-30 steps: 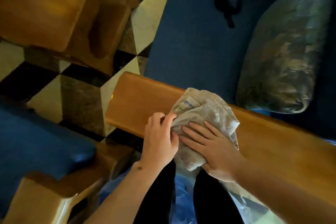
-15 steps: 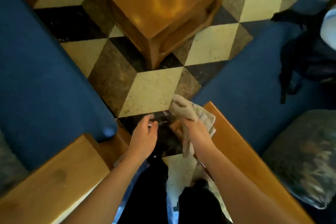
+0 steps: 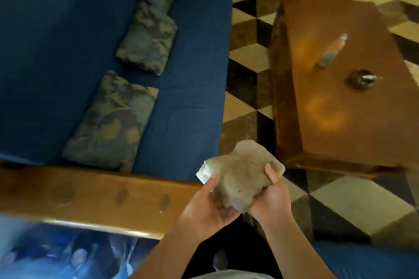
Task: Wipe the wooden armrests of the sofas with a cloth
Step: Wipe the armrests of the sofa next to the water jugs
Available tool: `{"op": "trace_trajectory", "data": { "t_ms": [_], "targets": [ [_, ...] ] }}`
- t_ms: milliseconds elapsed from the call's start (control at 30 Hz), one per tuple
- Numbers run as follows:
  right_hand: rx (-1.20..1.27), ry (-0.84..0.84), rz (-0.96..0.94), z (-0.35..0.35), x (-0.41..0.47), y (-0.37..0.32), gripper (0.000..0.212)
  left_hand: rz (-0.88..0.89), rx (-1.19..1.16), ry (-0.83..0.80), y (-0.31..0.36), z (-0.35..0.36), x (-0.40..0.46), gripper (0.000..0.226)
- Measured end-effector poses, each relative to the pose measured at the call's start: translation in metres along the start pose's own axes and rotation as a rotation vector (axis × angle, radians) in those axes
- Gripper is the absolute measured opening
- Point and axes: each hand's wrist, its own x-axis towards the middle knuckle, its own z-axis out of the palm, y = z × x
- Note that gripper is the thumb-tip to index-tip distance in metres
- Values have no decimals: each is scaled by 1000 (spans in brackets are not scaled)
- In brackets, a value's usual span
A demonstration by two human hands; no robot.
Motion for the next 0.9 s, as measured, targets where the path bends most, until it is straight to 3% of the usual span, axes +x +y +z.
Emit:
{"op": "trace_trajectory", "data": {
  "t_ms": [100,300,400,500,733,833,900],
  "targets": [
    [-113,-142,93,22,26,3,56,171,-150,38,14,4,0,54],
    [-407,-326,185,43,68,12,47,358,-395,270,14,13,2,27],
    [-469,-382,182,50,78,25,42,484,-373,335,20,19,0,19],
    [-465,-318,279,52,83,44,40,578,-314,370,24,12,-5,19],
    [-796,-303,350,51,81,66,44,561,-404,337,-27,-38,-8,24],
    [-944,-263,216,58,84,65,32,513,-297,486,-46,-74,1,15],
    [-1044,-247,124,59,89,64,38,507,-243,669,-56,-103,9,6]
  ]
}}
